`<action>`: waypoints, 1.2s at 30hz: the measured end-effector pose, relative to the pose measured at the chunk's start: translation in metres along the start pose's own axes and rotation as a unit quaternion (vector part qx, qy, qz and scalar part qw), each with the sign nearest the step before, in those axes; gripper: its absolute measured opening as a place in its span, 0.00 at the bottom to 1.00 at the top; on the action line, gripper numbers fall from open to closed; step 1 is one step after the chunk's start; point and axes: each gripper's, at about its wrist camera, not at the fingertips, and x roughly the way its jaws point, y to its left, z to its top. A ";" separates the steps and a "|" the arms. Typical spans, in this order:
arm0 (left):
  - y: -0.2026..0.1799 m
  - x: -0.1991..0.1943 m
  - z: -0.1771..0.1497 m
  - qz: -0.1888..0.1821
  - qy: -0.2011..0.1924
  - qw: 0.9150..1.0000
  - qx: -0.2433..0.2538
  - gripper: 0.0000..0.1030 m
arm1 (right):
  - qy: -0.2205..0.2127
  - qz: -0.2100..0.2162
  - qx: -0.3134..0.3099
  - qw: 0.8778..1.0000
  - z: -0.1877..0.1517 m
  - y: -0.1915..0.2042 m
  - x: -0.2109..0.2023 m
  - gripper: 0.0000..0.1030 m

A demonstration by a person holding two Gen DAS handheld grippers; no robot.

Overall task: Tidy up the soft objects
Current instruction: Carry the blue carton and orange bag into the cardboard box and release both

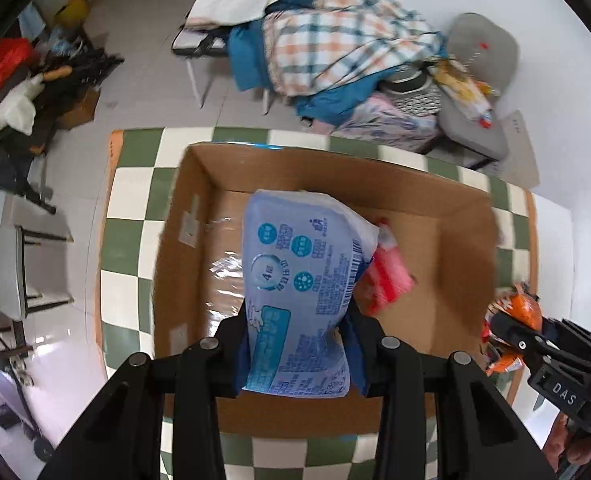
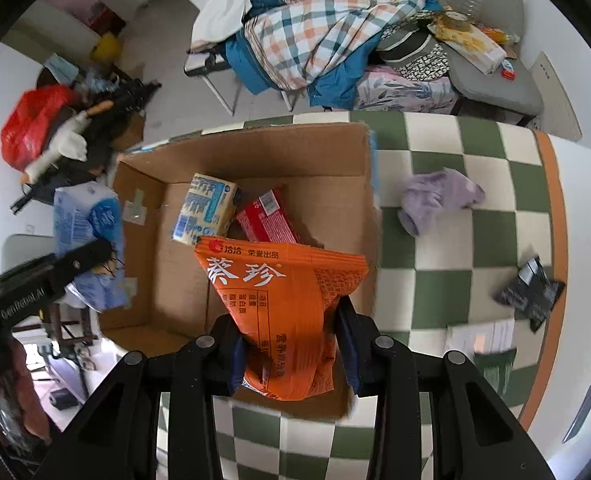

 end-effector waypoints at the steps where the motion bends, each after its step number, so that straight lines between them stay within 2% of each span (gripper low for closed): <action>1: 0.006 0.008 0.006 0.000 0.008 1.000 -0.003 0.35 | 0.006 -0.008 0.000 1.000 0.006 0.003 0.009 0.39; 5: 0.021 0.037 0.026 0.013 0.028 0.999 -0.010 0.35 | 0.017 -0.038 -0.009 0.999 0.025 0.009 0.039 0.39; 11: 0.024 0.065 0.040 0.019 0.060 0.998 0.003 0.35 | 0.034 -0.065 -0.011 0.997 0.045 0.008 0.068 0.39; 18: 0.024 0.078 0.053 0.028 0.081 0.996 0.012 0.43 | 0.044 -0.085 -0.010 0.995 0.061 0.007 0.090 0.41; 19: 0.024 0.078 0.054 0.026 0.082 0.996 0.012 0.44 | 0.044 -0.089 -0.009 0.995 0.063 0.007 0.092 0.43; 21: 0.026 0.076 0.055 0.024 0.084 0.996 0.004 0.45 | 0.039 -0.095 -0.003 0.995 0.066 0.005 0.092 0.55; 22: 0.028 0.074 0.056 0.019 0.083 0.996 -0.003 0.46 | 0.036 -0.096 -0.001 0.995 0.067 0.005 0.091 0.65; 23: 0.029 0.073 0.057 0.014 0.082 0.997 -0.007 0.52 | 0.033 -0.096 0.002 0.995 0.067 0.005 0.089 0.71; 25: 0.030 0.068 0.058 0.006 0.073 0.997 -0.011 0.64 | 0.030 -0.092 0.006 0.995 0.068 0.004 0.086 0.73; 27: 0.030 0.062 0.057 0.008 0.061 0.998 -0.009 0.83 | 0.029 -0.094 0.008 0.995 0.067 0.004 0.083 0.73; 30: 0.028 0.054 0.052 0.012 0.053 0.999 -0.005 0.93 | 0.027 -0.094 0.006 0.995 0.062 0.006 0.078 0.80; 33: 0.025 0.044 0.043 0.019 0.037 0.999 0.001 0.97 | 0.025 -0.089 0.004 0.996 0.054 0.010 0.073 0.84; 35: 0.024 0.039 0.035 0.022 0.027 0.999 0.002 0.97 | 0.021 -0.083 0.005 0.996 0.047 0.012 0.069 1.00; 36: 0.023 0.036 0.028 0.021 0.022 1.000 0.001 0.97 | 0.019 -0.083 0.005 0.996 0.043 0.014 0.068 1.00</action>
